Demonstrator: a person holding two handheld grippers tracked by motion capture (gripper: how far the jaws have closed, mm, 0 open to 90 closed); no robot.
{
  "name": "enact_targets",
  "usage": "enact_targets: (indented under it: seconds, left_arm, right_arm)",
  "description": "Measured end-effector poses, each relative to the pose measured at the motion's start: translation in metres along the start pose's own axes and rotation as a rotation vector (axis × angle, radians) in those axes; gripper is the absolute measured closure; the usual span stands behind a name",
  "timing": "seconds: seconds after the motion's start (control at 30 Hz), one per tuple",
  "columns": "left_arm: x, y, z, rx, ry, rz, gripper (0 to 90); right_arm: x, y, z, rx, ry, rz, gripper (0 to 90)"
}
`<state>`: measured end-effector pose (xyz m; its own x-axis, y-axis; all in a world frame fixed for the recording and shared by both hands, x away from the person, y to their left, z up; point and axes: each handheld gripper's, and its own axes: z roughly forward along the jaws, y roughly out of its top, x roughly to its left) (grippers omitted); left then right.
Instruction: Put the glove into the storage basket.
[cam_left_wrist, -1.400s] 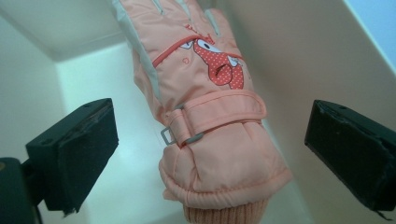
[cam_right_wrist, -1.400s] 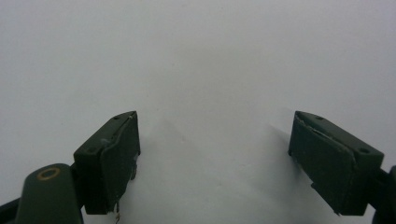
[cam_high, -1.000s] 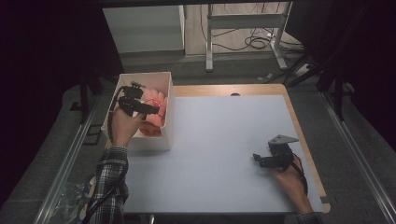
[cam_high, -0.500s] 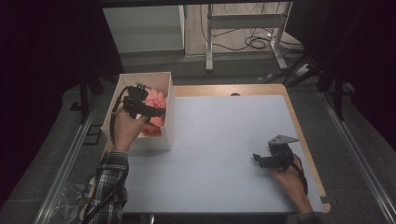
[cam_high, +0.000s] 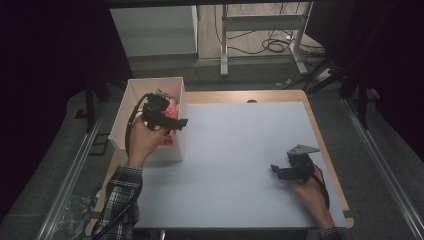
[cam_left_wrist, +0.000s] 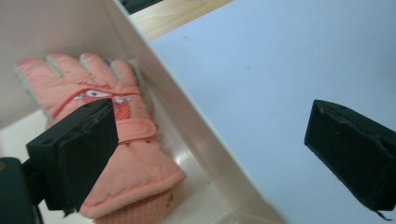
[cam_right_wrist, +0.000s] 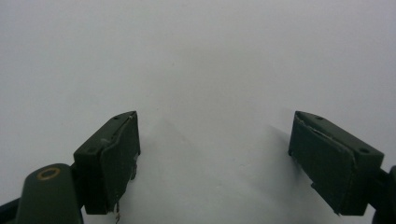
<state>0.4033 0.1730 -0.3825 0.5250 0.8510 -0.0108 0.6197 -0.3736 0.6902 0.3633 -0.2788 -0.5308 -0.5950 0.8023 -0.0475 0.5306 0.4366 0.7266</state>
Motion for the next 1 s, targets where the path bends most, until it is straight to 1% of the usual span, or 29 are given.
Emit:
enact_targets:
  seconds: [0.1,0.13,0.23,0.27,0.3,0.33,0.37,0.4,0.43,0.47,0.53,0.57,0.63,0.67,0.73,0.77,0.87,1.0]
  left_arm:
    - [-0.013,0.001,0.000,-0.011,-0.021,0.027,2.9]
    - [-0.013,0.001,0.000,-0.011,-0.021,0.027,2.9]
    - [-0.029,0.000,0.000,-0.024,-0.049,0.053,2.9]
    - [-0.029,0.000,0.000,-0.024,-0.049,0.053,2.9]
    - [-0.036,-0.001,0.001,-0.028,-0.063,0.069,2.9]
    - [-0.036,-0.001,0.001,-0.028,-0.063,0.069,2.9]
    - [-0.043,-0.002,0.002,-0.031,-0.075,0.082,2.8]
    - [-0.043,-0.002,0.002,-0.031,-0.075,0.082,2.8]
    - [-0.050,-0.003,0.003,-0.035,-0.091,0.095,2.8]
    - [-0.053,-0.003,0.004,-0.039,-0.098,0.101,2.8]
    - [-0.059,-0.004,0.004,-0.045,-0.109,0.114,2.8]
    - [-0.059,-0.004,0.004,-0.045,-0.109,0.114,2.8]
    - [-0.069,-0.005,0.005,-0.055,-0.129,0.132,2.8]
    - [-0.069,-0.005,0.005,-0.055,-0.129,0.132,2.8]
    - [-0.076,-0.007,0.005,-0.060,-0.148,0.145,2.8]
    - [-0.081,-0.009,0.007,-0.064,-0.163,0.154,2.8]
    - [-0.090,-0.013,0.011,-0.073,-0.194,0.174,2.7]
    - [-0.101,-0.023,0.021,-0.079,-0.226,0.186,2.6]
  right_arm:
    - [0.000,0.000,0.000,0.000,0.001,-0.001,16.8]
    - [0.000,0.000,0.000,0.000,0.001,-0.001,16.8]
    - [0.000,0.000,0.000,-0.001,0.000,-0.001,16.8]
    - [0.000,0.000,0.000,-0.001,0.000,-0.001,16.8]
    - [0.000,0.000,0.000,-0.001,0.000,-0.001,16.8]
    - [0.000,0.000,0.000,-0.001,0.000,-0.001,16.8]
    - [0.000,0.000,0.000,0.001,0.000,-0.002,16.8]
    - [0.000,0.000,0.000,0.001,0.000,-0.002,16.8]
    - [0.000,0.000,0.000,0.001,-0.001,-0.002,16.8]
    - [0.000,0.000,0.000,0.001,-0.001,-0.002,16.8]
    - [0.000,0.000,0.000,0.001,-0.001,-0.002,16.8]
    - [0.000,0.000,0.000,0.001,-0.001,-0.002,16.8]
    - [0.000,0.000,0.000,0.002,-0.001,0.000,16.8]
    - [0.000,0.000,0.000,0.002,-0.001,-0.001,16.8]
    - [0.000,0.000,0.000,0.002,-0.001,-0.001,16.8]
    - [0.000,0.000,0.000,0.001,-0.001,-0.002,16.8]
    - [0.000,0.000,0.000,0.001,-0.001,-0.001,16.8]
    - [0.000,0.000,0.000,0.001,0.000,-0.005,16.8]
